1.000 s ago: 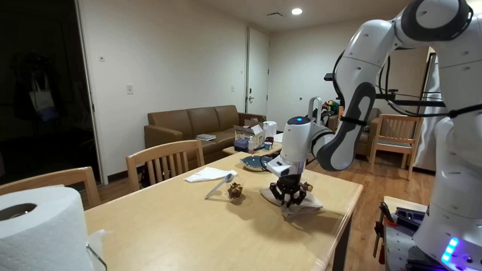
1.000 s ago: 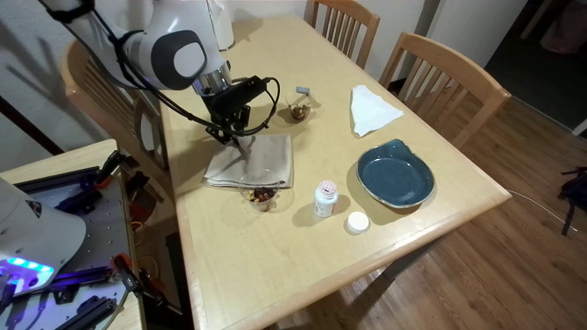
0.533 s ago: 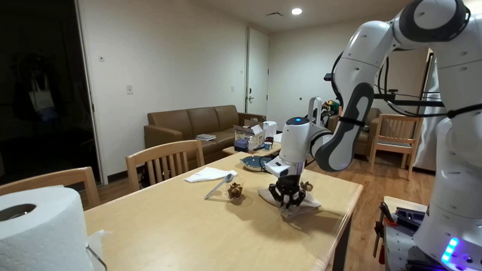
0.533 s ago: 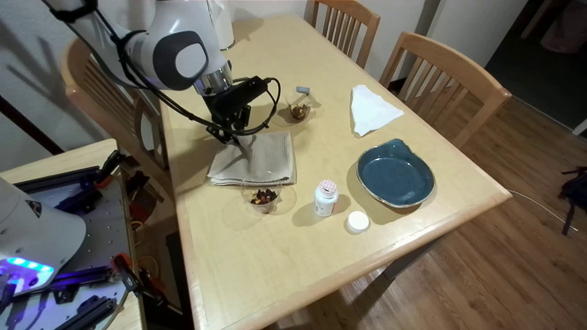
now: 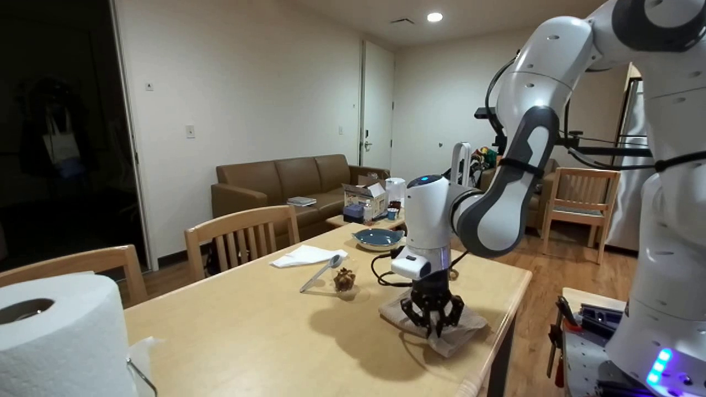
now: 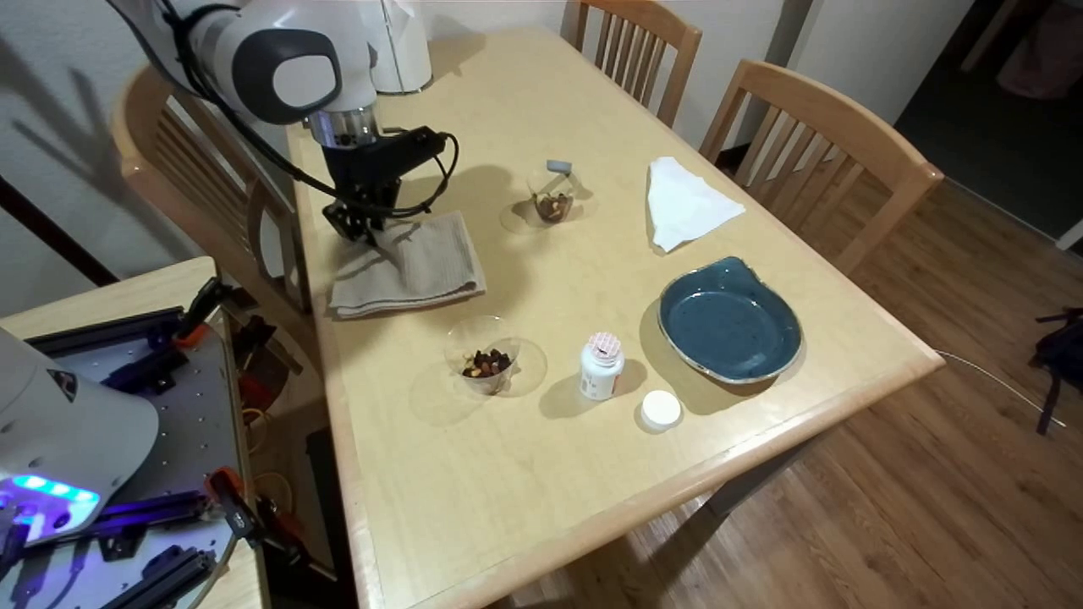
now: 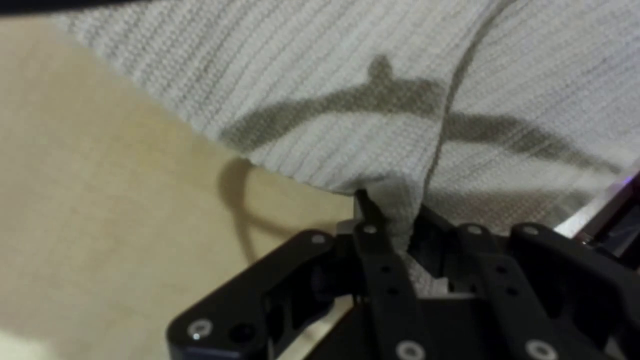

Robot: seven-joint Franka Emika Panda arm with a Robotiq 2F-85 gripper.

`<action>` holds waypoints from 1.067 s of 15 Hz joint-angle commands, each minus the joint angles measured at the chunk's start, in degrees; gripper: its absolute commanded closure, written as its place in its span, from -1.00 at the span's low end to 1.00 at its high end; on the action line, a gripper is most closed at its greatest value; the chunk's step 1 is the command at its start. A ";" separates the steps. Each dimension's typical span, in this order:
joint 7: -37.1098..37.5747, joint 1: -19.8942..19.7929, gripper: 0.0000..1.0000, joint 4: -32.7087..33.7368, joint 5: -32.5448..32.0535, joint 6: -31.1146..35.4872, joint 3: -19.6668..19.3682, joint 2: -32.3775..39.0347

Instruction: Move the spoon from the white towel to the table then use the towel to wipe the table

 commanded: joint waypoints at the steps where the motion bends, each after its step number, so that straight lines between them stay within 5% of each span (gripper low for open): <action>1: -8.72 -0.79 0.93 0.90 8.22 -5.80 3.42 0.61; 7: -8.17 1.35 0.93 6.10 7.35 -6.47 1.32 3.24; 8: -6.93 1.92 0.21 6.77 6.11 -6.22 0.73 3.30; 16: 7.91 10.21 -0.68 12.27 -4.87 -15.73 -1.08 -1.26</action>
